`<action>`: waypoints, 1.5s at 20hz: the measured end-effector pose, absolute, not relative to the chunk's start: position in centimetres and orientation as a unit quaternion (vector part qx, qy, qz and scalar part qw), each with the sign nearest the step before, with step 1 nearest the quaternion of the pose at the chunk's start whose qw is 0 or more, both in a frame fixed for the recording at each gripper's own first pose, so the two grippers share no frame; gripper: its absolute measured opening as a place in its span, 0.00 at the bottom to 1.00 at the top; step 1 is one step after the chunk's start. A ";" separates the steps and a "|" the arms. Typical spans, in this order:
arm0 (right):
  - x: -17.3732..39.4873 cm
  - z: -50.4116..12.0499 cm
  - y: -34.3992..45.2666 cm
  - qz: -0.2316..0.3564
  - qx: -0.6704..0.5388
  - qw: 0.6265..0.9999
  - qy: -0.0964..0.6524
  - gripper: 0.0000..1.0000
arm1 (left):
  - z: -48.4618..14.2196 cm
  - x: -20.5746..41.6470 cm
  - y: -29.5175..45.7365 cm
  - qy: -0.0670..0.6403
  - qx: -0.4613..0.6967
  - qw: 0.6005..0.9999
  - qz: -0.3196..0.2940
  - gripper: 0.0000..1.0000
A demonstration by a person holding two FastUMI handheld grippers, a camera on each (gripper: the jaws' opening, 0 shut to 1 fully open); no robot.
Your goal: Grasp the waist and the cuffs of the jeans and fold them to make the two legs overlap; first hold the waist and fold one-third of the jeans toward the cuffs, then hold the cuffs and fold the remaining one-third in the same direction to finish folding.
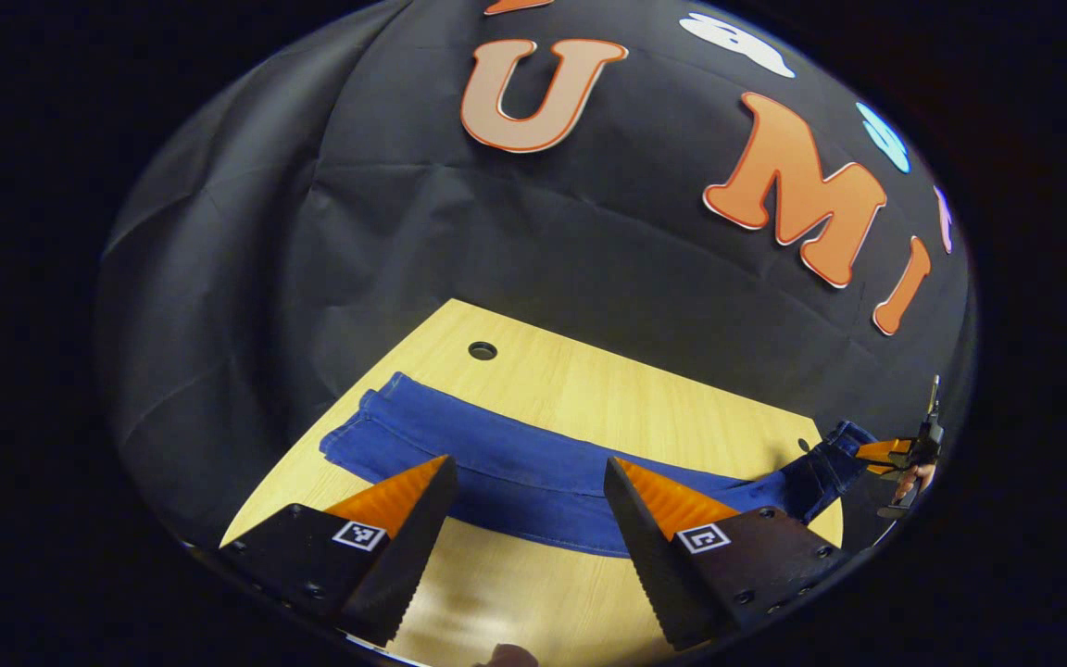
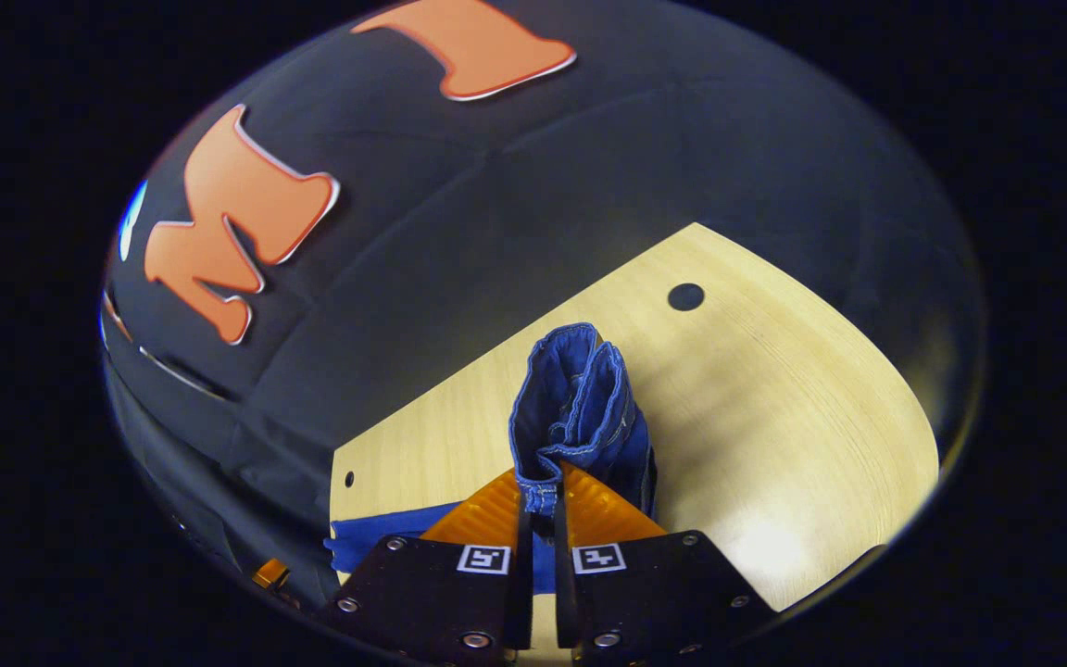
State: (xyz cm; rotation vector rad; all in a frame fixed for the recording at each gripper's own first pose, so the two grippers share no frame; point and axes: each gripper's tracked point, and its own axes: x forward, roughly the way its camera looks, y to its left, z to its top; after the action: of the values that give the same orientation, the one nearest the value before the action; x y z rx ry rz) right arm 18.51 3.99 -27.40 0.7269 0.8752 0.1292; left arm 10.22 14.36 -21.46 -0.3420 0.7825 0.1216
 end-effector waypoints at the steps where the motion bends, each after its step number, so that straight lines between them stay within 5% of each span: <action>1: 18.7 -26.9 5.5 0.070 0.336 0.844 0.413 0.11 | -21.5 10.4 15.1 0.378 -0.168 0.908 0.064 0.98; 12: 16.2 -26.7 17.0 0.156 0.258 0.844 0.444 0.10 | -27.9 12.1 23.8 0.416 -0.236 0.869 0.127 0.98; 20: 15.1 -29.2 21.0 0.123 0.292 0.803 0.505 0.10 | -35.2 11.9 29.0 0.449 -0.389 0.782 0.187 0.98; 24: 14.9 -28.9 22.4 0.121 0.297 0.802 0.505 0.70 | -38.5 10.9 31.2 0.466 -0.421 0.750 0.208 0.98; 27: 14.7 -28.7 22.4 0.112 0.294 0.804 0.504 0.84 | -40.7 9.8 32.9 0.473 -0.440 0.730 0.225 0.98; 30: 14.4 -28.3 21.2 0.103 0.281 0.813 0.500 0.87 | -42.7 8.9 33.4 0.473 -0.465 0.711 0.234 0.98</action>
State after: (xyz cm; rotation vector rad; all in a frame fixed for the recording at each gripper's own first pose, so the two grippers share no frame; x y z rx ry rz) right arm 14.36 21.19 -28.35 0.6006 1.0679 0.2193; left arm 8.89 33.41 -42.66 -1.0319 1.0483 0.5184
